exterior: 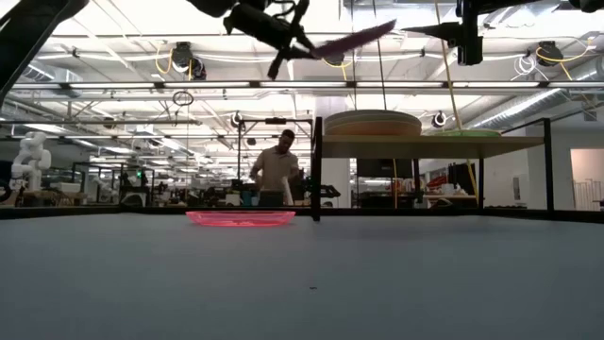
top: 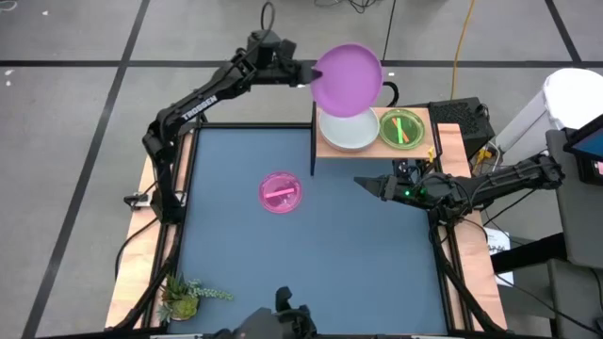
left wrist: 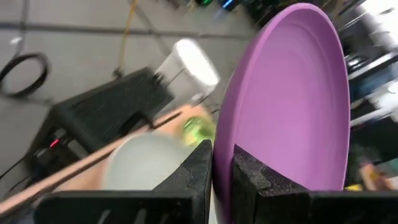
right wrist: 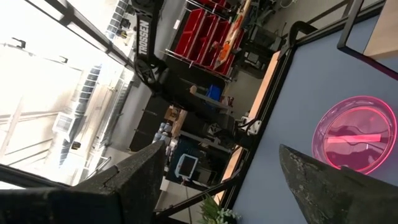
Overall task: Place and stack plates onto a shelf
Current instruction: Stack the large purple plate on the large white plate on the shelf
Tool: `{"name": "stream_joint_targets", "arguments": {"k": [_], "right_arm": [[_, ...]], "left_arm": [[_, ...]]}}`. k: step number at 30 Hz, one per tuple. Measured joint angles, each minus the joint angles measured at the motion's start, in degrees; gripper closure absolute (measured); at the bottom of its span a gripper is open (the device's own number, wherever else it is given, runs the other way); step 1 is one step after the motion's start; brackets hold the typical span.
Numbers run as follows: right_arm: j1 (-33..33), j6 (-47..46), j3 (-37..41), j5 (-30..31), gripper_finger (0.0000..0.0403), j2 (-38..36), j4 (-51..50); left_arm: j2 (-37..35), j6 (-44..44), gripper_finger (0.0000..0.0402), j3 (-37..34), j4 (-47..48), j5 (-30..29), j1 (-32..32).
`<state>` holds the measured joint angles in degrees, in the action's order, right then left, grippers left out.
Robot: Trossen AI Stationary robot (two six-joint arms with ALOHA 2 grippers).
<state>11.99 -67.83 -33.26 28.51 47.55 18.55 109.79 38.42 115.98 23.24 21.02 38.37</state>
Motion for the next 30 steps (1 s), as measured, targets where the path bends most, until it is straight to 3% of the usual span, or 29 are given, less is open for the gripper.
{"name": "stream_joint_targets", "arguments": {"k": [10, 18, 30], "right_arm": [[0.00, 1.47, 0.00, -0.05, 0.0108, 0.00, -0.24], [0.00, 1.31, 0.00, 0.05, 0.0108, 0.00, -0.80], [0.00, 1.07, 0.00, 0.24, 0.0108, 0.00, -0.82]], "left_arm": [[0.00, -9.76, 0.0364, -0.04, 16.89, -3.57, 0.69], [1.98, -13.64, 0.0364, -0.07, 20.91, -6.97, 2.14], [2.76, -15.87, 0.0364, -0.15, 22.20, -7.57, 2.27]]}}
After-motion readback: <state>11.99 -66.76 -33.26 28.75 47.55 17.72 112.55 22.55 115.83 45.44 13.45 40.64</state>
